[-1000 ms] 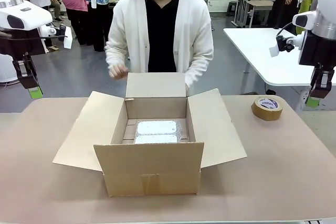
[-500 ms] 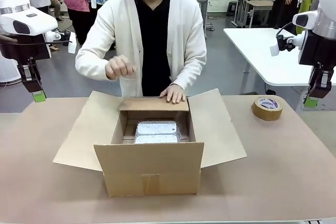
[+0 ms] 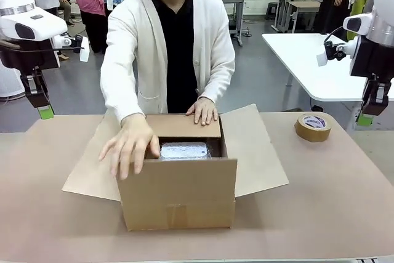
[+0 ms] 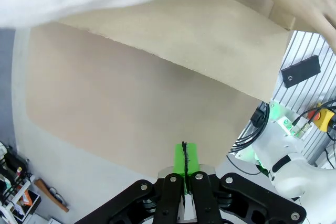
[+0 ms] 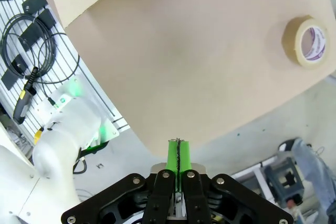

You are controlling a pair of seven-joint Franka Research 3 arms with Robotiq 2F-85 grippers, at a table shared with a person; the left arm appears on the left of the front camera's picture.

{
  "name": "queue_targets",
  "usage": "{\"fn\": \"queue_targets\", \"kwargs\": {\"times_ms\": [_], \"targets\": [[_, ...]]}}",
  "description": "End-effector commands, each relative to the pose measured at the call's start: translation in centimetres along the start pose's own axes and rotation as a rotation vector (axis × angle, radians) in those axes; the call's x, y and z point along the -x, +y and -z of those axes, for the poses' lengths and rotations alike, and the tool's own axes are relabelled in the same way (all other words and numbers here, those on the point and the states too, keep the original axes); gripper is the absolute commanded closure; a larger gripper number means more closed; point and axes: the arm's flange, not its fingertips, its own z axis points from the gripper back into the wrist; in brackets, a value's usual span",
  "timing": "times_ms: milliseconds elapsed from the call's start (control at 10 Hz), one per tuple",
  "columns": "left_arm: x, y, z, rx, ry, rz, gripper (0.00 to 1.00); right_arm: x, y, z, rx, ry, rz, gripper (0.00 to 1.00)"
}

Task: Wrap the clocks to prevent damage.
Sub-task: Push the right (or left) flap of the Package Box to close it.

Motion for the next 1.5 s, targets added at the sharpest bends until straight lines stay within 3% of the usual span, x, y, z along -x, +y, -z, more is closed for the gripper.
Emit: {"fn": "queue_targets", "kwargs": {"times_ms": [0, 1400], "targets": [[0.26, -0.1, -0.06, 0.001, 0.002, -0.003, 1.0, -0.05, 0.13, 0.03, 0.004, 0.009, 0.011, 0.99], [0.26, -0.1, -0.06, 0.001, 0.002, -0.003, 1.0, -0.05, 0.13, 0.03, 0.004, 0.009, 0.011, 0.99]]}}
